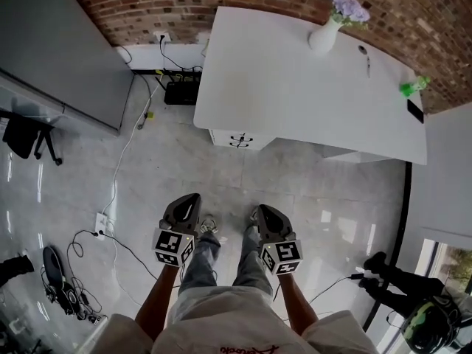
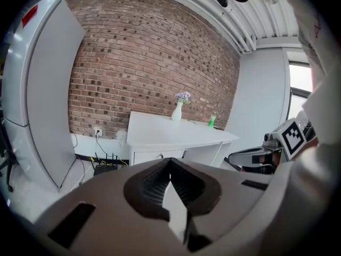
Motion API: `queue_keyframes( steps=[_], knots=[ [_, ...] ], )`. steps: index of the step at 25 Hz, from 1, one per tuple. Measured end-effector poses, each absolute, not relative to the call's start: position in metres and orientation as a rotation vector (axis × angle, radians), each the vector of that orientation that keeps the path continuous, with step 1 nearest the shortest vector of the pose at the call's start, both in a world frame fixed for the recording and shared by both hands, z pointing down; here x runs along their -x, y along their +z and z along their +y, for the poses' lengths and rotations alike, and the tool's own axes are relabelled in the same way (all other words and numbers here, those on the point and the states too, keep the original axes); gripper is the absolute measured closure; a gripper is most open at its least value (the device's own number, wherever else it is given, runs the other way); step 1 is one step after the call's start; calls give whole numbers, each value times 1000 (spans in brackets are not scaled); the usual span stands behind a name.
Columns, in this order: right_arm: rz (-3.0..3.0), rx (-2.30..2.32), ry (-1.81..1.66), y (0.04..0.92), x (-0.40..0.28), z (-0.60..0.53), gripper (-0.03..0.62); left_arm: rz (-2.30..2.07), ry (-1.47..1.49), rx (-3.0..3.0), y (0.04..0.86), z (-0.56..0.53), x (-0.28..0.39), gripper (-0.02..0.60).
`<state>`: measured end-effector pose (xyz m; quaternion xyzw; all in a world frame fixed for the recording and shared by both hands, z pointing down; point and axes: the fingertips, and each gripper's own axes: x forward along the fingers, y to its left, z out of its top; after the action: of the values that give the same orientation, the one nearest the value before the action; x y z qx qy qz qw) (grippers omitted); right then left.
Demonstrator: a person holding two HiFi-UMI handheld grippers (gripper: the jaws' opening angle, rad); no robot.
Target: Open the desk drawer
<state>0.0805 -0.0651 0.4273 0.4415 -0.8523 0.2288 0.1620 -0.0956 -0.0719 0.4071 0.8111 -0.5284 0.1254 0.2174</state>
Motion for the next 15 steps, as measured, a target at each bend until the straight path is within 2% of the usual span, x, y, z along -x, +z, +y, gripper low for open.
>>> queue_keyframes(
  steps=[15],
  knots=[
    [-2423, -1267, 622, 547, -79, -100, 577, -1402, 421, -2280, 522, -68, 87, 569]
  ],
)
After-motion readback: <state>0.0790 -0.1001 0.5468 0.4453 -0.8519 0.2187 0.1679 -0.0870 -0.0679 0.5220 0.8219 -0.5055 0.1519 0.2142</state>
